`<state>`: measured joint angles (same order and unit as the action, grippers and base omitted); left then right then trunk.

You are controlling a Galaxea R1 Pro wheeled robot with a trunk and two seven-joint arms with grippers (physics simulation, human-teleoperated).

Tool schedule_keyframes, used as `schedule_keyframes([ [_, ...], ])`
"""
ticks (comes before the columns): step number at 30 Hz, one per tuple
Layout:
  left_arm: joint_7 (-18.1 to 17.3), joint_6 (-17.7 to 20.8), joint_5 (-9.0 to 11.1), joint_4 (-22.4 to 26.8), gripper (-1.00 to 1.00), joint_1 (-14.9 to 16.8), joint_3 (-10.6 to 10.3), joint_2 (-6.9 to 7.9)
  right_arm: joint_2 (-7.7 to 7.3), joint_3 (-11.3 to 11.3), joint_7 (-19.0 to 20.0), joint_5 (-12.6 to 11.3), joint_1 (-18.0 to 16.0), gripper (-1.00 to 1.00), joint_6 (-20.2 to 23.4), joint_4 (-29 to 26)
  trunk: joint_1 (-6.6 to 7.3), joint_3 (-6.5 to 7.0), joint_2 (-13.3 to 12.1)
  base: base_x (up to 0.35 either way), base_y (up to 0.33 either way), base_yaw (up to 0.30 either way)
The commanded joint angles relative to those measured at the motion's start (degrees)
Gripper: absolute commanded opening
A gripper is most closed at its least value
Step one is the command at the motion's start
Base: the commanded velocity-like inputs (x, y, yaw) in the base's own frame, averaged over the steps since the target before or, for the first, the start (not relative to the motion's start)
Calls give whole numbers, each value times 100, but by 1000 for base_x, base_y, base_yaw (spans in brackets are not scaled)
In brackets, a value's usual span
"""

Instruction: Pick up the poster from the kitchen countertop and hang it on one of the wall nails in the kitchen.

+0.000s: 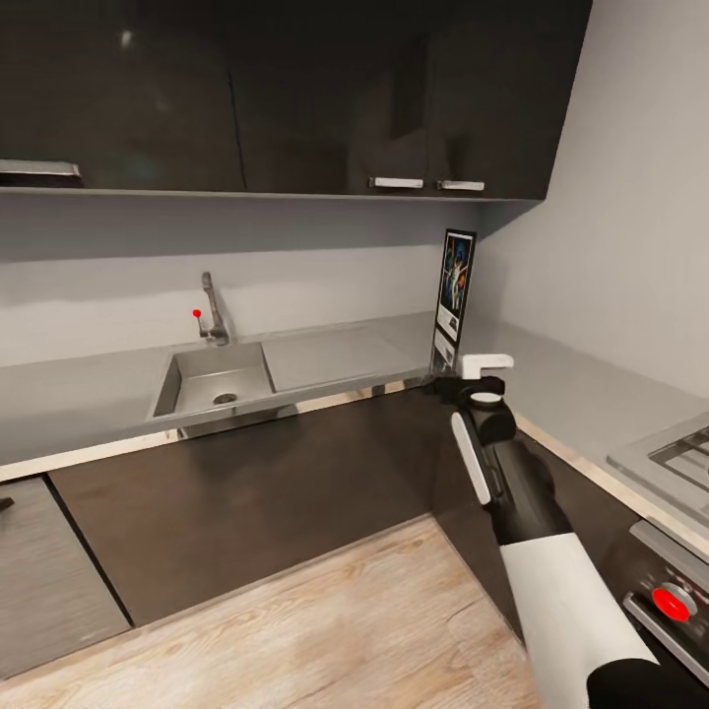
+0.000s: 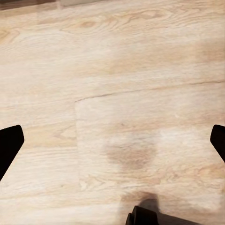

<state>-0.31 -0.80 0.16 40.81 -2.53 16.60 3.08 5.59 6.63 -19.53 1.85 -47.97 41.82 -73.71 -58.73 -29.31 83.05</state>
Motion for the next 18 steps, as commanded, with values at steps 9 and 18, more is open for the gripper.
schedule_keyframes([
  [9, -4, -8, 2, 14, 100, -2, 21, 7, -365, -21, 729, -44, -156, 100, 5, 250, 0, -5, 3, 80, 0, 1],
  [18, -4, 0, 2, 13, 100, -2, 61, 8, -374, -212, 761, -88, -160, 100, 2, 261, 0, -5, 3, 333, 0, 0],
])
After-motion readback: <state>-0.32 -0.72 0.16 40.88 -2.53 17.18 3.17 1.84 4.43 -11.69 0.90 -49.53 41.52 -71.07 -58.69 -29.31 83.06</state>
